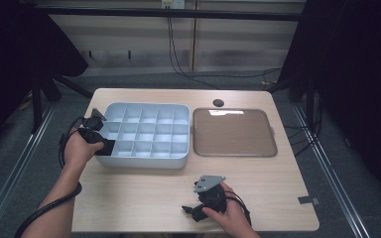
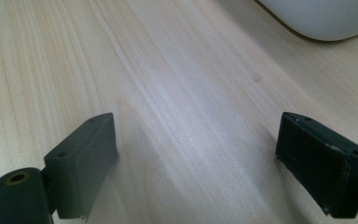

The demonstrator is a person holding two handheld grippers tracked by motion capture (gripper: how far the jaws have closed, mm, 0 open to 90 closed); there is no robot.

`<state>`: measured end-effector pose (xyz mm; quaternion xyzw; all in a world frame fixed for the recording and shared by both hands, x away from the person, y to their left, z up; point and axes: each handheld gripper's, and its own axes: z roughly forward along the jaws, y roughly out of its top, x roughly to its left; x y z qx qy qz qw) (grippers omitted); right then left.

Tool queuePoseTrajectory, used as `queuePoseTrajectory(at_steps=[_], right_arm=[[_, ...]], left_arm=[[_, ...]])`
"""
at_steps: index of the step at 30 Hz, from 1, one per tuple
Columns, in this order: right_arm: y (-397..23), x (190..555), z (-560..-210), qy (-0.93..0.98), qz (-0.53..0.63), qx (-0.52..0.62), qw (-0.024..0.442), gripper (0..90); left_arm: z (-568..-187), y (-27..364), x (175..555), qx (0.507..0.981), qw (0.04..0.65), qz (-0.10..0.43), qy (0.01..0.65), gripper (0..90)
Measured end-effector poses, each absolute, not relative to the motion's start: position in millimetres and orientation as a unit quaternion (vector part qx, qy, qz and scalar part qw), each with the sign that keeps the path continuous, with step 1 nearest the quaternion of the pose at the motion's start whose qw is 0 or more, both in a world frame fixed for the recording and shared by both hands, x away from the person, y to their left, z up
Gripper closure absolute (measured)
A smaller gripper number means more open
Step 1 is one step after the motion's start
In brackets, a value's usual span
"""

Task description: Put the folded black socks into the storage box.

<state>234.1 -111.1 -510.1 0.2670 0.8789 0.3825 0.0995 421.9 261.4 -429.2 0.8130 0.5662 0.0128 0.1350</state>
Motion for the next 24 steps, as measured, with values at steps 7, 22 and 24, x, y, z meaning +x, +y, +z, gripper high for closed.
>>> queuePoseTrajectory(at_steps=[7, 22, 24], right_arm=[[-111, 234, -510, 0.879, 0.383, 0.267, 0.100, 11.7], [-111, 234, -510, 0.879, 0.382, 0.267, 0.100, 11.6], [-111, 234, -510, 0.879, 0.382, 0.268, 0.099, 11.6]], left_arm=[[-418, 263, 421, 0.811, 0.145, 0.020, 0.567, 79.4], [-403, 264, 416, 0.803, 0.164, 0.011, 0.573, 65.9], [-402, 265, 416, 0.803, 0.163, 0.012, 0.573, 63.7]])
